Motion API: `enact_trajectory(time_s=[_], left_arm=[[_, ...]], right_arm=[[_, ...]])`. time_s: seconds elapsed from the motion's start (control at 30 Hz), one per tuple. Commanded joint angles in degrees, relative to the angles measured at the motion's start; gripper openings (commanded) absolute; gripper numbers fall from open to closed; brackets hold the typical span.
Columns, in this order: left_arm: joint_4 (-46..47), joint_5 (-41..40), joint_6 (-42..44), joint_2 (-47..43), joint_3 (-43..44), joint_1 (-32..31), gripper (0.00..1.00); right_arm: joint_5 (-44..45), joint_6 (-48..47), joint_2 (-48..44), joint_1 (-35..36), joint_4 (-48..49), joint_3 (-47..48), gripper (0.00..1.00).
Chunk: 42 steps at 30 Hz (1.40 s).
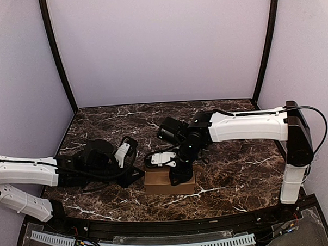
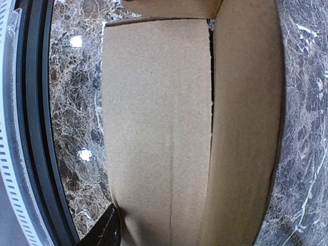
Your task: Fold the paper box
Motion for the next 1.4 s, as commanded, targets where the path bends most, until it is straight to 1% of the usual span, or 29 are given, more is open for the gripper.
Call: enact_trajectory(time_s=[0.0,0.27,0.5,0.67,0.83,0.97,1.1,1.17,1.37], left_arm=[[2.4,1.4,-1.6,0.8,-1.6,-1.7,0.01],[3.3,-0.9,-2.9,0.5,-4.0,-2.9,0.01],[3.2,-1.9,-1.8,0.4,-5.0,-3.4,0.01],[0.6,-2.8,-0.3,-0.5,-4.6,-3.5,0.01],[-0.9,-5.5,1.0,-1.5,-4.1,-3.5,0.01],[-0.8,-4.9,0.3,-1.1,-4.6,-3.5,0.01],[1.7,-3.7,-1.1,-0.1,-5.3,-3.5,0.01],[3.0,-1.7,-1.7,0.5,-5.3,-3.6,0.01],[4.1,-1.3,-2.2,1.9,-5.3,-3.9,0.01]], right_arm=[[2.8,0.0,2.4,1.3,2.5,-1.3,0.44],[3.8,0.4,2.2,1.6,2.7,-1.4,0.44],[3.9,0.8,2.2,1.8,2.7,-1.4,0.45],[3.9,1.0,2.1,1.9,2.6,-1.7,0.45],[3.9,1.0,2.2,2.0,2.6,-1.6,0.45],[4.1,1.0,2.4,2.0,2.6,-1.3,0.45],[4.1,1.0,2.5,2.0,2.6,-1.2,0.45],[4.1,1.0,2.5,2.0,2.6,-1.3,0.46],[4.2,1.2,2.3,2.0,2.7,-1.6,0.46]])
